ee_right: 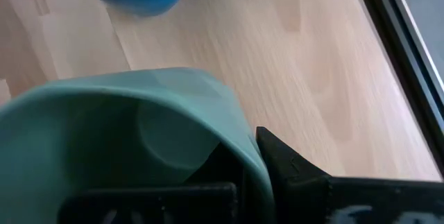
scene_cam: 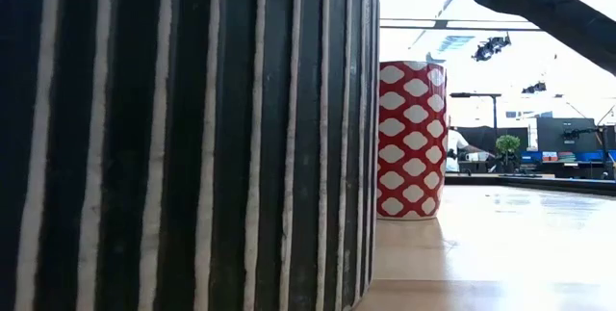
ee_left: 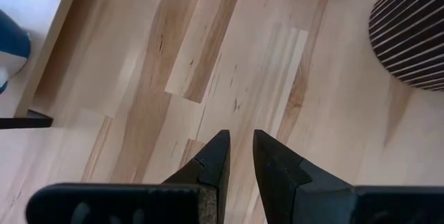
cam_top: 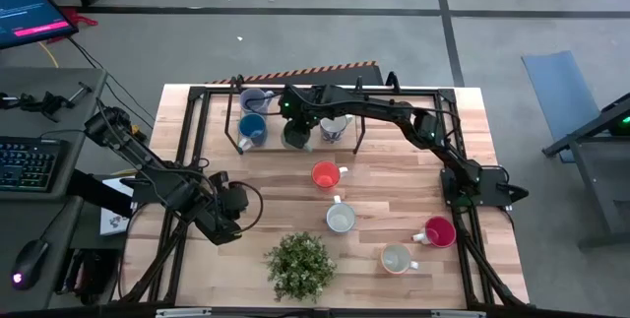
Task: Place coffee mugs
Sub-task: Put the green mug on the shelf
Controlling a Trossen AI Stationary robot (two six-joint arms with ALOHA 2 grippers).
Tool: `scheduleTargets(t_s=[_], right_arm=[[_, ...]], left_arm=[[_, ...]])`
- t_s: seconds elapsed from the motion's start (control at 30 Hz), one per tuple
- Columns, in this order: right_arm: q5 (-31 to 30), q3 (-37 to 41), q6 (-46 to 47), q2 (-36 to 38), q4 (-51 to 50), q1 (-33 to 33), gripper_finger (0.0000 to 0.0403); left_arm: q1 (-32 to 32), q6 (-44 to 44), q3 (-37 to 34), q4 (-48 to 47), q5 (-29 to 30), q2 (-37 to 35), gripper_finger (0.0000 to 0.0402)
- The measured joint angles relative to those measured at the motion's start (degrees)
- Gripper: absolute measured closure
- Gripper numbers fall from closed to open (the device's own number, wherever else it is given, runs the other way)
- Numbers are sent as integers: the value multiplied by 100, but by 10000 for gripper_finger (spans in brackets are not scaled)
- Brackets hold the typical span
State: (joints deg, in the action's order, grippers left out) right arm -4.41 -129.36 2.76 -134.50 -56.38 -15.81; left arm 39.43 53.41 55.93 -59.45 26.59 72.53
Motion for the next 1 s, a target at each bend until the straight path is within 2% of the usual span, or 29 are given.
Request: scheduleTargets(t_s=[0.17,0.63,1.0], right_arm=[[-154,0,-2,-17,39,-1,403],[-120,0,24,-66,-66,-33,402],[-142,0,117,-66,96,-44,367]], left_arm=[[-1,0,2,3,7,1,346],[0,0,2,4,17,1,346],[-1,3,0,113,20,2,346]])
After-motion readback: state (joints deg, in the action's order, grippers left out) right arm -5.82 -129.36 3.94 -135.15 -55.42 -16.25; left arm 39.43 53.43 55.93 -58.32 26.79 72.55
